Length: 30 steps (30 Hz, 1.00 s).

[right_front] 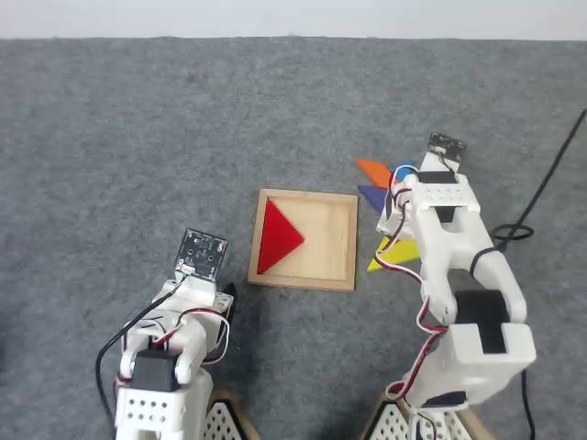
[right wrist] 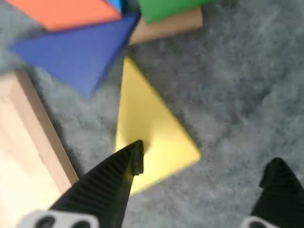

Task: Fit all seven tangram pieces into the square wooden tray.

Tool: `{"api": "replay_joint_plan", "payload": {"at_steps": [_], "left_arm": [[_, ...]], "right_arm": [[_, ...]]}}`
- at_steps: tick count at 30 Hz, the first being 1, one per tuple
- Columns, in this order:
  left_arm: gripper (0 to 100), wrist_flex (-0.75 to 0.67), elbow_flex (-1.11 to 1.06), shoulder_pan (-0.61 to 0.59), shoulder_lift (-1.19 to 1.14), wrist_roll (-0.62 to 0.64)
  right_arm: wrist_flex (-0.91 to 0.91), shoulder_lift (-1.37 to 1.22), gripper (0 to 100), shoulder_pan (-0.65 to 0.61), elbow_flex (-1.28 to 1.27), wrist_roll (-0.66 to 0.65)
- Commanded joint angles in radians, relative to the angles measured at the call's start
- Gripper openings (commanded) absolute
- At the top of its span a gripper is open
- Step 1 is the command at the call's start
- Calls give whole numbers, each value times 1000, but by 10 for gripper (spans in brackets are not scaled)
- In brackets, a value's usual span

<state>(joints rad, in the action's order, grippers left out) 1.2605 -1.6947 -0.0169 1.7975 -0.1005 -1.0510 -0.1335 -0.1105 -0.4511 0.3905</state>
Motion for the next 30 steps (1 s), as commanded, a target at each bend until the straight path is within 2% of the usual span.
{"api": "replay_joint_plan", "payload": {"at_steps": [1, 11, 21, 23, 27, 30], "left_arm": [[137, 3, 10, -5, 20, 8], [137, 3, 10, -5, 20, 8], [137, 3, 10, -5, 20, 8], [137, 3, 10, -5, 20, 8], [137, 3, 10, -5, 20, 8], [137, 3, 10, -5, 20, 8]], "right_arm": [[-24, 82, 392, -33, 34, 8], [15, 64, 376, -82, 31, 58], [13, -131, 375, -64, 110, 203], [13, -142, 347, -67, 115, 203], [12, -143, 217, -61, 120, 204], [12, -143, 191, -67, 118, 204]]}}
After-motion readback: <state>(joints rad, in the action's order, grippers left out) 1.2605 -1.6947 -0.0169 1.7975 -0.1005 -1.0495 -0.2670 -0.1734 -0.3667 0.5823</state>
